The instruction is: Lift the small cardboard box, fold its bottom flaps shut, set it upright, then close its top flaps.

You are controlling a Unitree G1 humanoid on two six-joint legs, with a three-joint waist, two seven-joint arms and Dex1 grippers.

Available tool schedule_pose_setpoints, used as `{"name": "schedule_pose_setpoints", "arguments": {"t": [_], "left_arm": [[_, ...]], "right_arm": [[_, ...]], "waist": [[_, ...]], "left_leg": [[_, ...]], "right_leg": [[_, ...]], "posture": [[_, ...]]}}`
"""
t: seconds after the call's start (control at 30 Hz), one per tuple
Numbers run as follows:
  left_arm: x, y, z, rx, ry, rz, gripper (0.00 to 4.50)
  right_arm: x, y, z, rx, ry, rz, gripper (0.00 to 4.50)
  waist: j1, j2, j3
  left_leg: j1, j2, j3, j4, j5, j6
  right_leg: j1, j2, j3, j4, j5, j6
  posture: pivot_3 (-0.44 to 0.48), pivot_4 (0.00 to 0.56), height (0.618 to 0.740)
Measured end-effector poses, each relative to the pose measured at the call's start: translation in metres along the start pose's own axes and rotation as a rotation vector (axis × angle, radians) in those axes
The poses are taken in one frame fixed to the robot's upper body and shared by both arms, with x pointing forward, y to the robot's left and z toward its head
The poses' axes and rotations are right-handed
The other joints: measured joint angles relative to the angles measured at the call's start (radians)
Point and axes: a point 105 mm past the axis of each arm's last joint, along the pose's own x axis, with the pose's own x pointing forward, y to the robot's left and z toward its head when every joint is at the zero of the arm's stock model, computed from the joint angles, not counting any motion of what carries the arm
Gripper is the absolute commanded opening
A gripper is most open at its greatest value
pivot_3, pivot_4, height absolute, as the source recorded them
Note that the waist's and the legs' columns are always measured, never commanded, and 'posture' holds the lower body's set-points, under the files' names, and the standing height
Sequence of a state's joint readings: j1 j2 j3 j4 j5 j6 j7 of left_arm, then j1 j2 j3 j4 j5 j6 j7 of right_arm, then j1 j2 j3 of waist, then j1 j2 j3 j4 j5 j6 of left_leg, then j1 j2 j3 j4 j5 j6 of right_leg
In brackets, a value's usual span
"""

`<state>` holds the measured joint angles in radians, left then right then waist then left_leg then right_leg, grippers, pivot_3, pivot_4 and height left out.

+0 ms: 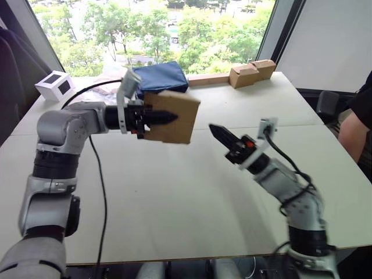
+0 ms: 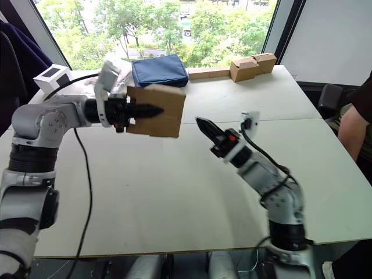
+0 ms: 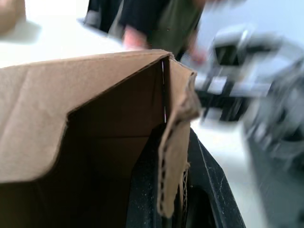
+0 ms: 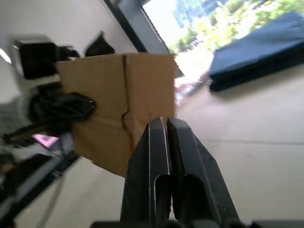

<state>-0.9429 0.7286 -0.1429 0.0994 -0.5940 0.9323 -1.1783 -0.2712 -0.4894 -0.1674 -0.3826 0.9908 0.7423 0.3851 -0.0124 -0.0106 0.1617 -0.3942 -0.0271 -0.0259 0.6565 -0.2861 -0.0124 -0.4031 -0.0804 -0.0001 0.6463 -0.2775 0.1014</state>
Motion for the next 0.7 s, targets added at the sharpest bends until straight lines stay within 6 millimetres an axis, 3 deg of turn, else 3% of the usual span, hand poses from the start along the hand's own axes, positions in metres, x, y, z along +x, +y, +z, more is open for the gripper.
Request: {"name": "schedule_pose_setpoints", "arguments": {"t": [0.1, 0.17, 0.27, 0.37, 0.53, 0.7], "left_arm": [[0.001, -0.006, -0.012, 0.085, 0.228, -0.023, 0.00], [0.001, -0.010, -0.006, 0.183, 0.342, -0.038, 0.00], [0.011, -0.010, 0.001, 0.361, 0.536, -0.042, 0.00], [0.022, -0.010, -0.017, 0.435, 0.680, -0.097, 0.00], [0.042, -0.013, -0.046, 0.424, 0.819, -0.181, 0.00], [0.049, -0.013, -0.052, 0.404, 0.854, -0.176, 0.00]], "right_arm": [[-0.025, -0.010, -0.005, -0.231, 0.229, -0.032, 0.06], [-0.036, -0.010, -0.007, -0.334, 0.339, -0.020, 0.06], [-0.042, 0.004, -0.019, -0.469, 0.490, 0.070, 0.06], [-0.046, 0.013, -0.036, -0.547, 0.589, 0.122, 0.06], [-0.038, 0.015, -0.042, -0.656, 0.609, 0.085, 0.06], [-0.031, 0.024, -0.045, -0.682, 0.581, 0.067, 0.06]], "waist": [[-0.001, 0.000, 0.001], [-0.001, -0.001, 0.001], [0.000, -0.001, 0.001], [-0.001, -0.001, 0.001], [0.001, -0.002, 0.002], [0.002, -0.002, 0.002]], "left_leg": [[-0.001, 0.001, 0.000, -0.001, 0.000, 0.000], [0.000, 0.002, 0.000, -0.001, 0.000, 0.000], [0.000, 0.003, 0.000, 0.000, -0.001, 0.001], [-0.001, 0.004, 0.000, 0.001, -0.001, 0.002], [-0.008, 0.006, -0.002, 0.009, -0.002, 0.004], [-0.011, 0.005, -0.004, 0.009, -0.002, 0.004]], "right_leg": [[-0.001, 0.003, 0.000, -0.001, -0.001, 0.001], [0.000, 0.005, 0.000, -0.001, -0.002, 0.001], [0.000, 0.006, 0.000, -0.001, -0.002, 0.002], [0.000, 0.007, 0.000, -0.001, -0.002, 0.002], [-0.003, 0.009, 0.000, 0.000, -0.002, 0.002], [-0.004, 0.009, 0.000, 0.000, -0.002, 0.002]], "posture": [[0.000, 0.150, 0.740], [0.000, 0.150, 0.740], [0.000, 0.150, 0.740], [0.000, 0.150, 0.740], [0.000, 0.150, 0.740], [0.000, 0.150, 0.740]]}}
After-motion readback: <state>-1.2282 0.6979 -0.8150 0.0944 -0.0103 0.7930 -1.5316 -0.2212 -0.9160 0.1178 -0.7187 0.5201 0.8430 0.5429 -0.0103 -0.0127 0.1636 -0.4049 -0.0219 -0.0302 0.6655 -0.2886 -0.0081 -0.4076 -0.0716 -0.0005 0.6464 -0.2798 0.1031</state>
